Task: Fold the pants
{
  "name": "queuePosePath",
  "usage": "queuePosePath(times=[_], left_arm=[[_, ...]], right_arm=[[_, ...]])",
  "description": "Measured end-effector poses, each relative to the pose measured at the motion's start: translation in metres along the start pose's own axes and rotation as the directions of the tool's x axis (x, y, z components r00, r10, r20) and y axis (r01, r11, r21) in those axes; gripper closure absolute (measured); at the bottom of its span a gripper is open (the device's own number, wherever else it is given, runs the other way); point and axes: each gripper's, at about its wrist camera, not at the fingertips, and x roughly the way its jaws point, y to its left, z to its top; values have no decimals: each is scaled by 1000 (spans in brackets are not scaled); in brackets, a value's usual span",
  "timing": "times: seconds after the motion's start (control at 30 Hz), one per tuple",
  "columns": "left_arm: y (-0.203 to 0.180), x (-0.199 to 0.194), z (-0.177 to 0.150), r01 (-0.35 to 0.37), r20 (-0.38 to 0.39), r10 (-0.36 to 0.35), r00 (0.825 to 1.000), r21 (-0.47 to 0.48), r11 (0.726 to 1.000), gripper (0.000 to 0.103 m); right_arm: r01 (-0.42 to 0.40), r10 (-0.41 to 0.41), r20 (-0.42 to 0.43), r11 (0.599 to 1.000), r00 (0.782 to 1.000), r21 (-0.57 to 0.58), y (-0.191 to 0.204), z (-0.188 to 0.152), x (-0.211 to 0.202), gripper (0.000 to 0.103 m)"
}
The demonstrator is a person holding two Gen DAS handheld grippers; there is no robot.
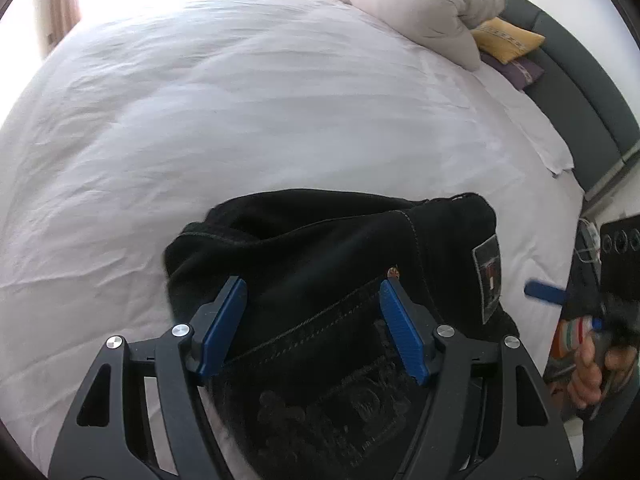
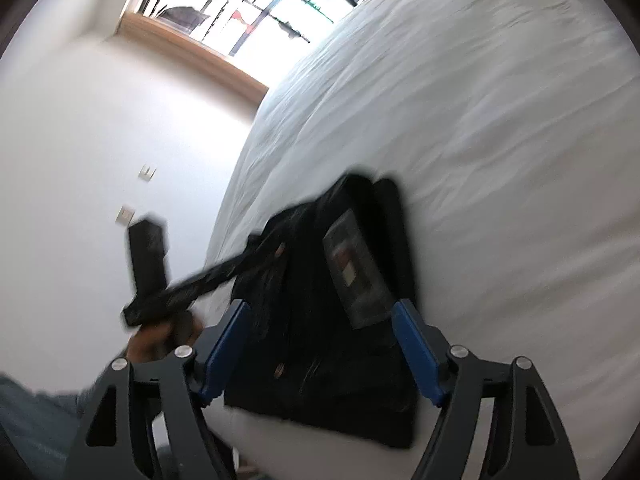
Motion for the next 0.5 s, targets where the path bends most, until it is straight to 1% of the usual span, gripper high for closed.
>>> queuePosePath(times=[0.07,0.13,0.17,0.2,0.23,0.3,0.37,0.43,0.5], left_arm=[[-2,-12,-1,-37,2,37,999,6,999,35],[-3,-21,-2,-64,5,64,998,18,998,35],[-3,-25,-3,-78,1,78,997,23,997,34],[-3,-29,-5,-84,-4,84,996,25,996,34],[1,-31,-7,-83,-14,83,996,18,996,34],[9,-37,-13,-98,-26,97,995,-4,995,34],[17,-38,-18,-118,-33,117,993,-15,993,34],[26,-36,-24,-141,-57,140,989,-23,990,34],[33,-32,-30,-146,-76,142,987,-39,989,34]], right_arm=[[31,-31,2,999,1000,20,-6,11,6,24],[40,-40,-22,999,999,19,-9,19,21,24],[41,-41,-41,999,998,15,-2,19,35,24],[41,-41,-69,999,997,10,-8,19,37,24],[51,-50,-92,999,994,1,-4,17,49,24],[91,-92,-128,996,988,-9,-4,20,74,24],[113,-112,-145,994,983,-4,-5,21,84,24],[131,-131,-150,991,980,-14,-3,22,94,23],[145,-148,-151,989,977,-31,0,17,97,23]])
